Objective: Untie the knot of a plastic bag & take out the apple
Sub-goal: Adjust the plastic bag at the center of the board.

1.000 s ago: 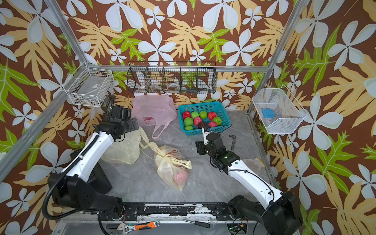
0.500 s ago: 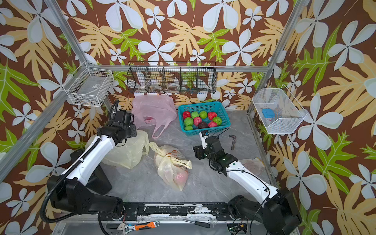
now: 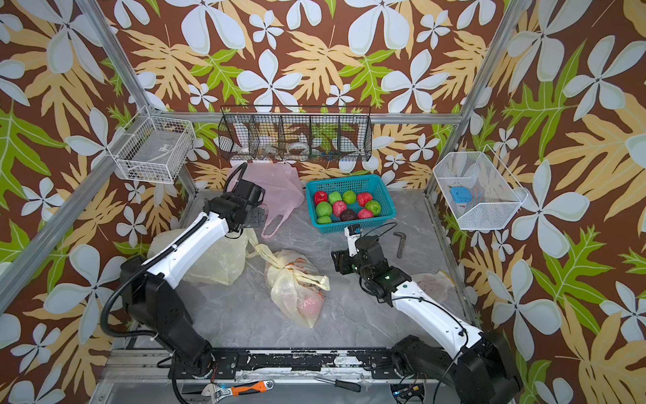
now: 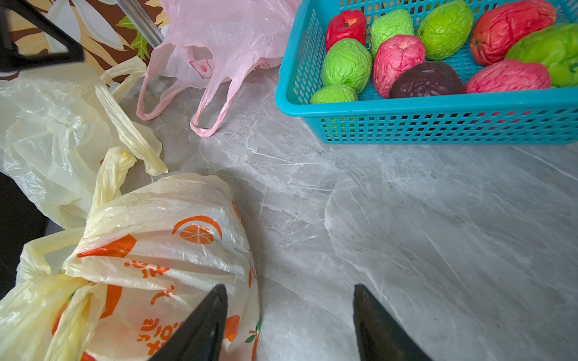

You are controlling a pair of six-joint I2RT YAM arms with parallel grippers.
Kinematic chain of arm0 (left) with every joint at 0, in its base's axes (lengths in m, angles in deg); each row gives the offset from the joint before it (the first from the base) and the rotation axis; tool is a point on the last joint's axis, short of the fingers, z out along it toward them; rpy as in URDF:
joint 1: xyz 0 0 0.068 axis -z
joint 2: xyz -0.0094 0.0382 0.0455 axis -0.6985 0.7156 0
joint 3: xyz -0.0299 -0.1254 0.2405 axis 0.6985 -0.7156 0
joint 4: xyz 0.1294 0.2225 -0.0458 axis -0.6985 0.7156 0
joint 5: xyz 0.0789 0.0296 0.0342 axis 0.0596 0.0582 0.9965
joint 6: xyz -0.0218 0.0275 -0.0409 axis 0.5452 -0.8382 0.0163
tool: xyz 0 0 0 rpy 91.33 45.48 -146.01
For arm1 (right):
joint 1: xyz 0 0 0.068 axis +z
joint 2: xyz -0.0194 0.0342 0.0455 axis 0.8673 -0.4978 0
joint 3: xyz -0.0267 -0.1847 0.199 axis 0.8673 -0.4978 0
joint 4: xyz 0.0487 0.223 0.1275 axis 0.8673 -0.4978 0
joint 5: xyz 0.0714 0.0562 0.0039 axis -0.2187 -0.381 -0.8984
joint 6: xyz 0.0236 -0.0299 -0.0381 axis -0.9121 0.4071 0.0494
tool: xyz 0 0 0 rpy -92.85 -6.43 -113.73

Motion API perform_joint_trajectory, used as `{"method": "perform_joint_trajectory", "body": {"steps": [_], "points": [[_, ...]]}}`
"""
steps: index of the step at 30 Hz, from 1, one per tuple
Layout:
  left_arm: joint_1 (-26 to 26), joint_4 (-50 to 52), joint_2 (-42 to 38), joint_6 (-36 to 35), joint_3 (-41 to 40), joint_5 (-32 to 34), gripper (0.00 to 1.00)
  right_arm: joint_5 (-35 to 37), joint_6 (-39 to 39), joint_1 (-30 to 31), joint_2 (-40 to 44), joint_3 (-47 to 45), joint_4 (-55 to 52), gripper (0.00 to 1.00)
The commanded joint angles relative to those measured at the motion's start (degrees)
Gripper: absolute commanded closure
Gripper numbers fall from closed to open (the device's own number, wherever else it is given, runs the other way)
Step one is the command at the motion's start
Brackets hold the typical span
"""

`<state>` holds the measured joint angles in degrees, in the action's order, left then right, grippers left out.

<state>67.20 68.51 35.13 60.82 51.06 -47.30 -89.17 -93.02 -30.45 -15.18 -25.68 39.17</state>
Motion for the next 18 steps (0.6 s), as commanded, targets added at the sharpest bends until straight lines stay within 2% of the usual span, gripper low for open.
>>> {"method": "perform_joint_trajectory", "body": {"steps": [1,3,5,6,9,10,14,18], "points": [[0.1,4.8,7.1,1.4,3.5,10.8,0.00,0.2,-0.4,0.5,0.1,0.3,-0.4,0.35],[0.1,9.5,11.4,3.0,6.4,16.0,0.01,0.8,-0.7,0.9,0.8,-0.1,-1.1,0.35],[0.3,10.4,11.5,4.6,5.3,19.5,0.15,1.2,-1.3,1.3,2.1,-0.9,-0.9,0.35],[0.3,9.5,10.2,4.5,3.8,19.9,0.28,1.3,-1.7,1.5,2.6,-1.4,-0.5,0.35],[0.5,9.0,5.6,4.4,1.1,21.7,0.86,1.3,-2.4,2.1,3.0,-2.1,0.5,0.35],[0.6,9.3,4.0,4.1,0.5,23.0,1.00,1.2,-2.5,2.1,2.6,-2.0,0.8,0.34],[1.2,9.0,-2.2,0.0,0.8,24.1,1.00,0.2,-1.6,2.6,0.2,-0.2,0.9,0.35],[1.9,-2.4,-14.2,-8.0,0.9,13.3,1.00,0.5,-0.6,3.3,-0.9,1.5,0.4,0.35]]}}
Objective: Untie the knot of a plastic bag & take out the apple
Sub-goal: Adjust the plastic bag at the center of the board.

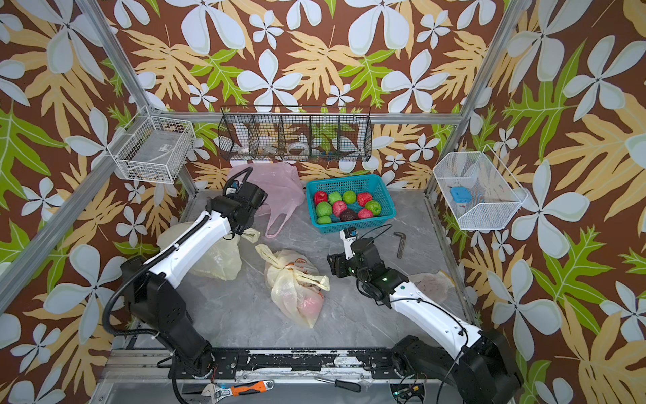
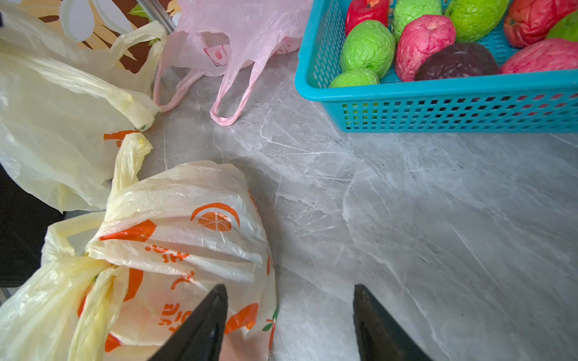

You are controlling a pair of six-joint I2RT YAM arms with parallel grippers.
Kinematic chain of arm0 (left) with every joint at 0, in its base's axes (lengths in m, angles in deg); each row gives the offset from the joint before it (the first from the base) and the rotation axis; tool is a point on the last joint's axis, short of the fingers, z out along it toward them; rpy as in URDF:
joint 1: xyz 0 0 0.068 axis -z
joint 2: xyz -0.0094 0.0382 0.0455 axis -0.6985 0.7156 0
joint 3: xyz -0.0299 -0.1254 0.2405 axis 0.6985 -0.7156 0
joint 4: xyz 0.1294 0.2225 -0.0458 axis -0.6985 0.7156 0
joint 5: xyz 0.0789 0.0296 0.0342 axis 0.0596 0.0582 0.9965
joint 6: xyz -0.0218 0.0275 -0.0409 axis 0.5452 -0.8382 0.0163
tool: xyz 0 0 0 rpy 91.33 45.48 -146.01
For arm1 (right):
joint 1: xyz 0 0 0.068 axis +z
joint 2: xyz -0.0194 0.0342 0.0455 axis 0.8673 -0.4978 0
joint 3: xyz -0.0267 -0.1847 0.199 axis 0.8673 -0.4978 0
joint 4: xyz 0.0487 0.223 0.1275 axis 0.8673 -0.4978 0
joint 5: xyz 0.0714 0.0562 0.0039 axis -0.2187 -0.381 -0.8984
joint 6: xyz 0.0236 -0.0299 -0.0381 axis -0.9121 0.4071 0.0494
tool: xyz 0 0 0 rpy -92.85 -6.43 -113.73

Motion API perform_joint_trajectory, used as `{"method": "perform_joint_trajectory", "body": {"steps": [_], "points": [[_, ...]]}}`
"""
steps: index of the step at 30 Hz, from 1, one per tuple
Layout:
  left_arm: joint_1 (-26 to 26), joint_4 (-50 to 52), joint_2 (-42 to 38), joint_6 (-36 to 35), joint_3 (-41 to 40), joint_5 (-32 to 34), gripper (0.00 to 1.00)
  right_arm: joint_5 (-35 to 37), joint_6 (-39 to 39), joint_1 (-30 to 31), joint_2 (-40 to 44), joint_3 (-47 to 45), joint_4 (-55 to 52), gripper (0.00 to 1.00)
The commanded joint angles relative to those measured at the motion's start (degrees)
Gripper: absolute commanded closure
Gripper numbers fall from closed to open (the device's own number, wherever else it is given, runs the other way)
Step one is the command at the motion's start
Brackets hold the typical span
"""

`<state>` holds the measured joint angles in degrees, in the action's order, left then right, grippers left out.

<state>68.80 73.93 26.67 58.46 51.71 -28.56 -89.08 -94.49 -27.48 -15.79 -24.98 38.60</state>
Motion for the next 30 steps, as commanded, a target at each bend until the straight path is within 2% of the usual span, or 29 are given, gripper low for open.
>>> {"method": "perform_joint_trajectory", "body": {"steps": [1,3,7,12,14,16,17,19,22,28,30], "points": [[0.2,-12.1,-9.7,-7.4,-0.8,-9.0,1.00,0.4,0.9,0.4,-0.2,1.0,1.1,0.35],[0.2,-18.7,-16.0,-9.6,-3.0,-14.2,1.00,0.7,0.8,0.6,0.1,0.9,1.1,0.35],[-1.0,-24.3,-23.0,-11.9,-9.9,-14.2,1.00,0.8,0.4,1.1,0.7,0.4,1.2,0.35],[-14.3,-25.6,-27.1,-3.9,-26.6,-24.1,1.00,0.5,1.6,3.0,-0.2,1.3,0.0,0.34],[-20.1,-23.3,-26.8,0.5,-30.9,-25.8,0.82,0.2,2.3,3.8,-0.9,2.3,-1.2,0.34],[-24.6,-20.8,-26.0,2.9,-32.8,-27.9,0.53,0.2,3.1,4.9,-1.6,3.3,-2.5,0.34],[-25.4,-20.0,-26.2,3.3,-33.1,-27.4,0.44,0.4,3.5,5.5,-1.8,3.8,-3.1,0.34],[-25.4,-19.7,-27.6,2.9,-32.8,-26.9,0.36,0.6,3.8,6.5,-2.1,4.5,-4.1,0.34],[-25.4,-20.8,-30.7,1.2,-31.0,-30.6,0.32,1.2,3.5,7.7,-1.9,4.8,-5.3,0.34],[-24.9,-17.7,-32.6,-1.1,-25.3,-37.8,0.33,3.4,1.5,10.4,0.5,5.1,-7.6,0.34],[-22.1,-16.9,-33.1,-1.9,-24.0,-39.4,0.36,5.1,0.6,11.8,1.6,5.6,-8.7,0.34]]}}
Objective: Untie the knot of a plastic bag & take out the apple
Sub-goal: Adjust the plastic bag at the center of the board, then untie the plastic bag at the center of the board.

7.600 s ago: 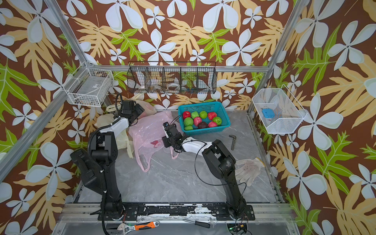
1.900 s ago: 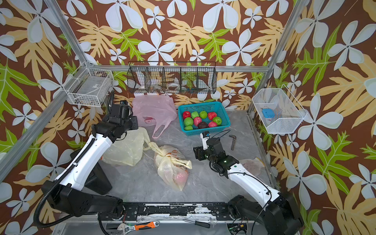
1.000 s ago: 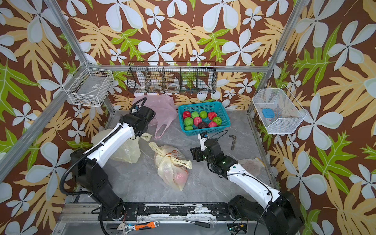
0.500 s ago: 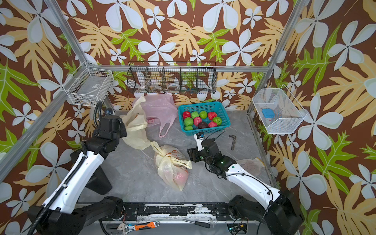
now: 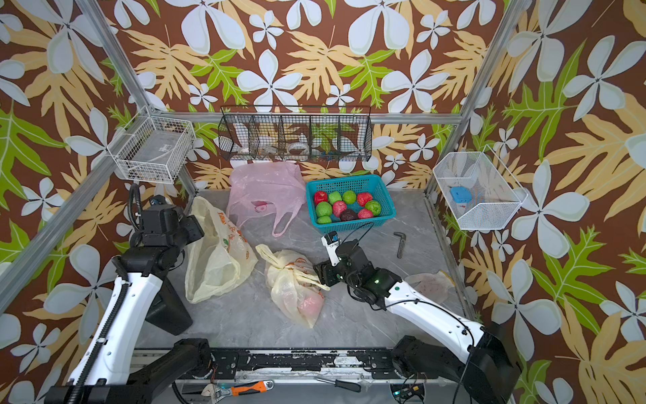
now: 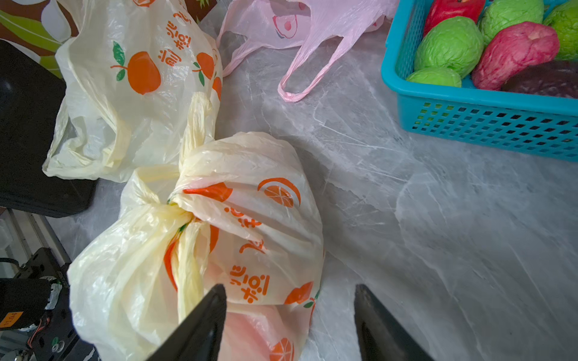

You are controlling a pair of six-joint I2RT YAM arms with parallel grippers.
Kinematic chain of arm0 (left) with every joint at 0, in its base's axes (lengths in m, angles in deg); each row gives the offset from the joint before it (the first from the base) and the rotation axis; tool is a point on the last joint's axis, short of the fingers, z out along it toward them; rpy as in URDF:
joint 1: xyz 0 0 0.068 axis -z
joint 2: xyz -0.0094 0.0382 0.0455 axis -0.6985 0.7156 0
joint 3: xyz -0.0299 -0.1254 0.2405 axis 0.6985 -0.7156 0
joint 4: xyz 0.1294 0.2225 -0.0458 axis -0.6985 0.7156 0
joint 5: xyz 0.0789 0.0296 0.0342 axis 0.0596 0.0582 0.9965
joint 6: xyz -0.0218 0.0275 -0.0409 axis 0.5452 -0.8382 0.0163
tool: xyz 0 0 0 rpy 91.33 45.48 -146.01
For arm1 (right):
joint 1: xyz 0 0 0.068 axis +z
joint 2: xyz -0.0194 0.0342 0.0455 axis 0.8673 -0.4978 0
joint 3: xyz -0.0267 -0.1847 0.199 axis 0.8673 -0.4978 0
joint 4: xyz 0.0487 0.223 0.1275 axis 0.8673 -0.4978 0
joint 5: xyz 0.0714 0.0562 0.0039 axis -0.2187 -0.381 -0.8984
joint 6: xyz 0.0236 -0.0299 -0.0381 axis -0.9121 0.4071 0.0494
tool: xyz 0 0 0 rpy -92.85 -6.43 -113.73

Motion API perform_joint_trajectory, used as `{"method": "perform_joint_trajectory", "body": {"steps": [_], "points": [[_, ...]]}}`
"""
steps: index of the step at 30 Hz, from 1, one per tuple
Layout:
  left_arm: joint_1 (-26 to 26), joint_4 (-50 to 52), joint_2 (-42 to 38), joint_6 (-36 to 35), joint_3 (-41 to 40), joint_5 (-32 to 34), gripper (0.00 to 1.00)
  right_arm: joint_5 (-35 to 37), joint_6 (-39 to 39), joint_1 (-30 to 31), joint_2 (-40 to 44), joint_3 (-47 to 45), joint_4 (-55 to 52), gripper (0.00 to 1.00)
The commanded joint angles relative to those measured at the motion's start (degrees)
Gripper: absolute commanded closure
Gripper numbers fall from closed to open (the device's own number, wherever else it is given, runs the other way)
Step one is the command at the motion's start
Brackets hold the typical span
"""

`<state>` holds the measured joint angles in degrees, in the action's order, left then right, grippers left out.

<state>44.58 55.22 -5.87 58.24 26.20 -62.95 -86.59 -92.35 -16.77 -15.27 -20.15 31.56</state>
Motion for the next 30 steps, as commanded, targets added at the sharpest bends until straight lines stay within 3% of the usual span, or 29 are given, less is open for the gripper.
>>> {"method": "perform_joint_trajectory", "body": {"steps": [1,6,9,14,20,21,23,26,30], "points": [[4.2,2.2,-0.7,-2.0,1.8,-5.3,0.37,3.2,-1.9,1.7,1.6,0.9,-2.1,0.34],[15.9,2.0,0.0,-2.2,0.3,-10.3,0.38,10.5,-3.4,8.9,3.7,5.2,-6.7,0.34],[20.4,-0.1,1.2,-0.1,-3.0,-11.7,0.37,12.7,-4.9,13.6,1.5,9.9,-10.1,0.31],[21.5,-9.9,4.0,4.0,-11.1,-21.3,0.36,13.7,-7.0,20.3,-8.2,14.6,-9.5,0.27],[21.7,-15.3,6.0,6.0,-14.7,-22.2,0.35,13.2,-11.9,20.4,-26.2,23.9,-14.2,0.26],[21.8,-15.5,6.3,6.0,-14.8,-22.2,0.33,13.0,-11.3,20.5,-28.2,25.3,-14.9,0.29],[21.8,-17.4,7.5,6.9,-14.7,-22.6,0.30,13.4,-9.0,20.6,-30.3,26.6,-15.2,0.56],[21.8,-17.0,12.5,7.3,-11.0,-25.5,0.29,19.3,-5.2,22.3,-29.3,24.0,-12.4,0.82],[22.6,-14.4,18.8,6.8,-7.4,-26.0,0.29,25.0,-1.1,26.5,-25.6,16.6,-4.9,0.92]]}}
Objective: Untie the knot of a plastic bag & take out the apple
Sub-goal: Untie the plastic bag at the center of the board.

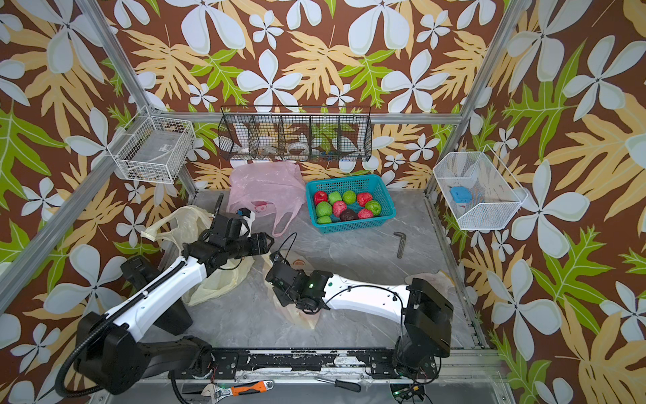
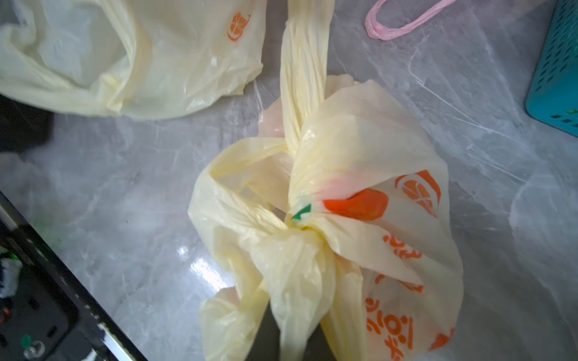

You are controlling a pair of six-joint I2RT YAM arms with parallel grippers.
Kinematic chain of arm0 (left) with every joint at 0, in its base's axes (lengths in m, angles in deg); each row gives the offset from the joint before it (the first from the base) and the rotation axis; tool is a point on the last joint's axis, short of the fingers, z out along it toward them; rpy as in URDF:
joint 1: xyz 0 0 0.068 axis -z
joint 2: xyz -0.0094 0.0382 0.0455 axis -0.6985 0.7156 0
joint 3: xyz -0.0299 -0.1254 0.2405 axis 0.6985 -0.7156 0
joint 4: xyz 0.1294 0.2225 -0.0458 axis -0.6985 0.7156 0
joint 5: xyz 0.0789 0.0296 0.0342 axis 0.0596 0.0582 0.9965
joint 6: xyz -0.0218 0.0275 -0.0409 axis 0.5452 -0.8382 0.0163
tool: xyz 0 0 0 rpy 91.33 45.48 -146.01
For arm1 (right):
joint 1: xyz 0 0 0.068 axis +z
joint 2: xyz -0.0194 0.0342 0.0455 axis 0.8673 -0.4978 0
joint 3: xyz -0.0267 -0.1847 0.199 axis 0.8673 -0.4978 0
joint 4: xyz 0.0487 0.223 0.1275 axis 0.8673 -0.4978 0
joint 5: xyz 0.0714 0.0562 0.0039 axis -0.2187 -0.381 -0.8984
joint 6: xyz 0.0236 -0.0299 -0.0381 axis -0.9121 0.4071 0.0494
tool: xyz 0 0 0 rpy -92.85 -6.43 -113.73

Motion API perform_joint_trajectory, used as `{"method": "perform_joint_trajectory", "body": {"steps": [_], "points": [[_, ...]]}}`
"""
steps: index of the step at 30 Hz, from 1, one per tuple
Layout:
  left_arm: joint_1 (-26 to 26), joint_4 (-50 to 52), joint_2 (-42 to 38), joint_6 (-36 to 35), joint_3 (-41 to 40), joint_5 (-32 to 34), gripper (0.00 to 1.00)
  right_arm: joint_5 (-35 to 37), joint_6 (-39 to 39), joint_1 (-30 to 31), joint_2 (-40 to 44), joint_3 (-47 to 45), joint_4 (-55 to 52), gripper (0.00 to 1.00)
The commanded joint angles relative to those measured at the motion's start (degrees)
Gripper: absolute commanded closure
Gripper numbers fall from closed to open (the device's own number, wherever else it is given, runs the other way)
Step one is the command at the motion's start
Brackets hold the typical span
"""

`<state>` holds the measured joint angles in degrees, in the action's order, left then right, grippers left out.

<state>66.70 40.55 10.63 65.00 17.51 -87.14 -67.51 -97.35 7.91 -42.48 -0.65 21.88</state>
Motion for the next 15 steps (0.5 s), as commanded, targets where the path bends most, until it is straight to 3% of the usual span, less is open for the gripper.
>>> {"method": "perform_joint_trajectory", "body": {"steps": [1,8,12,14,15], "points": [[1.1,1.2,3.6,-0.4,1.7,-1.8,0.29,6.2,5.1,2.9,2.4,-5.0,7.2,0.92],[7.0,9.6,11.4,-4.5,2.2,0.1,0.26,8.4,10.2,6.1,2.0,-11.8,16.5,0.96],[8.9,8.8,11.6,-3.0,-3.0,-0.2,0.26,16.5,12.8,5.8,3.0,-14.0,15.8,0.96],[9.2,7.7,11.2,-2.3,-5.4,-1.7,0.31,19.7,15.4,5.1,4.4,-15.2,16.2,0.95],[9.2,7.4,10.9,-2.2,-6.1,-2.7,0.39,20.1,16.9,4.7,4.9,-15.6,16.8,0.94]]}}
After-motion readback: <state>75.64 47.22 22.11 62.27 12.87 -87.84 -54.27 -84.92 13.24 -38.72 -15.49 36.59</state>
